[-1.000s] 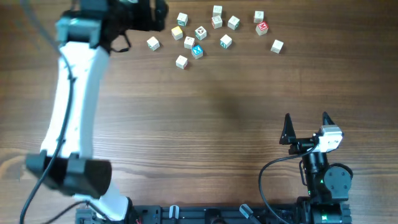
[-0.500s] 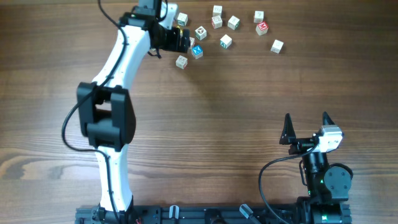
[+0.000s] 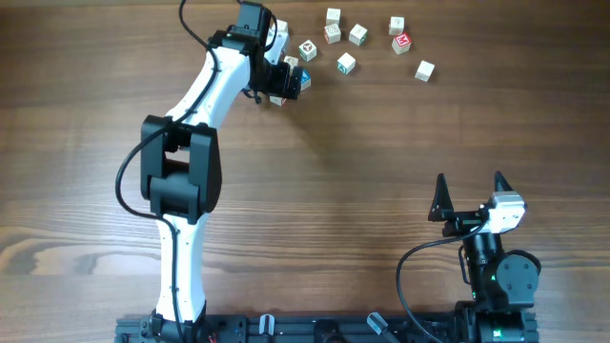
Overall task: Form a tower
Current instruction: 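Reach the left gripper into the block cluster and grasp a white block, then carry the white block right and set it down on the open table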
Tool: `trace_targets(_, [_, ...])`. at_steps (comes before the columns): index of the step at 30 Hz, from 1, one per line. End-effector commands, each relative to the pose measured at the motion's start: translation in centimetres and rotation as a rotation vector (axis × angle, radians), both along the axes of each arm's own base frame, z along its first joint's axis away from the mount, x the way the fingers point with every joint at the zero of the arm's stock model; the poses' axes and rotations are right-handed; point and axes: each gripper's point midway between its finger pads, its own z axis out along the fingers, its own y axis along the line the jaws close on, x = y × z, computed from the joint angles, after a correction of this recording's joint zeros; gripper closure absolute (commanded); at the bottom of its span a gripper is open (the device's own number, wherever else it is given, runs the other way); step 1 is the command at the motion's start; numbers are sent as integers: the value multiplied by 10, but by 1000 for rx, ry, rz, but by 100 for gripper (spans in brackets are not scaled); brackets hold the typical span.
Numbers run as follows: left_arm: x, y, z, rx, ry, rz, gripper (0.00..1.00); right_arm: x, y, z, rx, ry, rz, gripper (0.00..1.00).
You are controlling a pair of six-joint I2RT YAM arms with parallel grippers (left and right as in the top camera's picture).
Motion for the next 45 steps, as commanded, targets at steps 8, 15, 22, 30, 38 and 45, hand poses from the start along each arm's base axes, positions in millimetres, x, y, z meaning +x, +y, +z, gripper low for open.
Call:
trace_targets(8, [-15, 6, -33, 28, 56, -9, 14, -1, 4, 1, -10, -8, 21, 0])
trace_targets(15, [-17, 8, -46, 26, 46, -7, 45, -1, 4, 1, -11, -8, 21, 0])
trace_targets(22, [-19, 19, -13, 79, 17, 12, 81, -1, 4, 2, -10, -8, 21, 0])
trace_targets(30, [-65, -36, 103, -108, 12, 171, 83, -1, 4, 1, -9, -8, 21, 0])
trace_targets(38, [-156, -150, 74, -88, 135, -1, 82, -1, 4, 1, -10, -8, 21, 0])
trace_targets(45, [-188, -195, 45, -41, 34, 28, 77, -1, 4, 1, -10, -8, 21, 0])
